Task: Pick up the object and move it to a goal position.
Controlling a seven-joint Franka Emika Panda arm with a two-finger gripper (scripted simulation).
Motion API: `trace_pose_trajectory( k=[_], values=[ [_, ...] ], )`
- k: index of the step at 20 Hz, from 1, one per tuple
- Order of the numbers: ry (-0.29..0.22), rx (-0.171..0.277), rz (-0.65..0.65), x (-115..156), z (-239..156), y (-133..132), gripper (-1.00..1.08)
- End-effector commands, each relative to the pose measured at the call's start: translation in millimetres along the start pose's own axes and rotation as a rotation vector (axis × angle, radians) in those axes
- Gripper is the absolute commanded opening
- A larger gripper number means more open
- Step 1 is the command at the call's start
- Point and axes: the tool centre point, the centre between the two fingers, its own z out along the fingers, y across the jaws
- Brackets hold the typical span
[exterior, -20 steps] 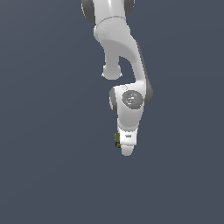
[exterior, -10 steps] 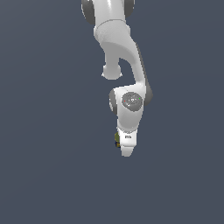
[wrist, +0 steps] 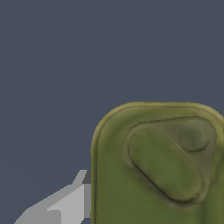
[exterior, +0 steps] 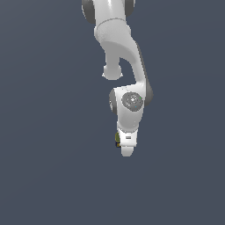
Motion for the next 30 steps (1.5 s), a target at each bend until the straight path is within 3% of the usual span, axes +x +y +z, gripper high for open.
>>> trace_pose_trajectory(
  k=[1, 10, 30],
  values=[
    [0.0, -0.005, 0.0, -2.5, -8.8, 1.2, -1.0],
    [-0.001, -0.005, 0.0, -23.2, -67.7, -2.9, -1.0],
    [0.002, -0.005, -0.002, -100.4, -291.7, -13.3, -1.0]
  ],
)
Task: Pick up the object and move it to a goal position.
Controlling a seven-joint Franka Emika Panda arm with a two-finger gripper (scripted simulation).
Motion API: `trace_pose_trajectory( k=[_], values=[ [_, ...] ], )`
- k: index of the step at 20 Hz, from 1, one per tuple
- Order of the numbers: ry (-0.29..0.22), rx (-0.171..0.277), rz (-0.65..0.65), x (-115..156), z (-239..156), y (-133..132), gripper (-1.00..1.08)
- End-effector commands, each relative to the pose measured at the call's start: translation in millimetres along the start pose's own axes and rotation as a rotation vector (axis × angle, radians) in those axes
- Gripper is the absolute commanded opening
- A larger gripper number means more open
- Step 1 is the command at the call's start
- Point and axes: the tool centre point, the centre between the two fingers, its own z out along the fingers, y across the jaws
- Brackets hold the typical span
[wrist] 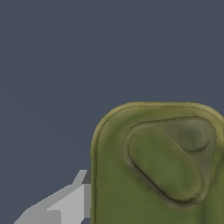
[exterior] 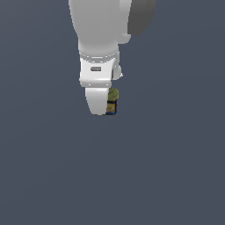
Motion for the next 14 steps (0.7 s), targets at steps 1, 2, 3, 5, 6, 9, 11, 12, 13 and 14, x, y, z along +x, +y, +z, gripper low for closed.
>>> trace_pose_trajectory(
  k=[1, 2, 3, 5, 6, 9, 11, 12, 13, 14],
  values=[
    [0.0, -0.003, 0.0, -8.7, -26.9, -0.6, -1.0],
    [0.0, -0.003, 0.0, -11.6, -35.3, -0.7, -1.0],
    [0.0, -0.003, 0.0, -14.5, -43.0, -0.7, -1.0],
    [0.0, -0.003, 0.001, -19.5, -56.5, -0.6, -1.0],
    [0.0, -0.003, 0.001, -21.5, -62.3, -0.4, -1.0],
    [-0.001, -0.003, 0.001, -26.8, -76.4, 0.1, -1.0],
    [-0.001, -0.003, 0.002, -29.5, -83.2, 0.4, -1.0],
    [-0.001, -0.003, 0.002, -30.4, -85.8, 0.5, -1.0],
    [-0.002, -0.003, 0.002, -31.3, -87.9, 0.7, -1.0],
    [-0.002, -0.003, 0.002, -31.9, -89.6, 0.8, -1.0]
  ],
)
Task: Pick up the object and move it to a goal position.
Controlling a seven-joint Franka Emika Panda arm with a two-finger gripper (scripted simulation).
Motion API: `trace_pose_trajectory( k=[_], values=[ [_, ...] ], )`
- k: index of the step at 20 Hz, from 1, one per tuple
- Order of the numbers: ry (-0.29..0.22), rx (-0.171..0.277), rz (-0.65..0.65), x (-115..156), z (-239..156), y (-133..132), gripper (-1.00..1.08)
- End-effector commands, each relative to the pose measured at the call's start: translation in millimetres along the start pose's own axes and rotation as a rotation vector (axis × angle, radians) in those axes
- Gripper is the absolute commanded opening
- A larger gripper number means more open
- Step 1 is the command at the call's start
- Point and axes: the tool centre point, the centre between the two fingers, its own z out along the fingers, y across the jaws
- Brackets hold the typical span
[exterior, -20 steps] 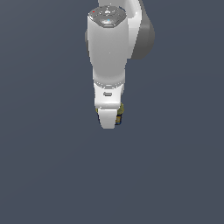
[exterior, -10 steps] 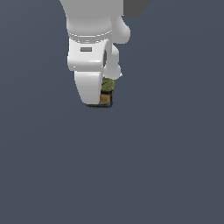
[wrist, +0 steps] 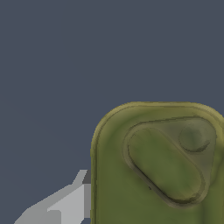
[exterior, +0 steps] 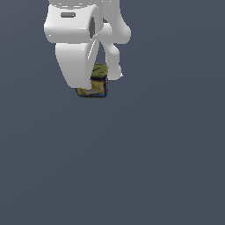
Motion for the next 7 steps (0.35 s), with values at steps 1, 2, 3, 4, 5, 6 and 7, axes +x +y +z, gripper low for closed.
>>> trace_pose_trajectory(
  k=[1, 2, 3, 4, 5, 6, 7],
  values=[
    [-0.001, -0.003, 0.0, -1.5, -6.9, 0.5, -1.0],
    [-0.001, -0.003, 0.0, -1.8, -7.6, 0.7, -1.0],
    [-0.001, -0.003, 0.0, -1.9, -7.9, 0.8, -1.0],
    [-0.001, -0.003, 0.0, -1.8, -7.7, 1.0, -1.0],
    [-0.001, -0.003, 0.0, -1.6, -7.1, 1.1, -1.0],
    [-0.001, -0.003, 0.0, -1.4, -6.4, 1.3, -1.0],
    [-0.001, -0.003, 0.0, -1.3, -6.1, 1.3, -1.0]
  ],
)
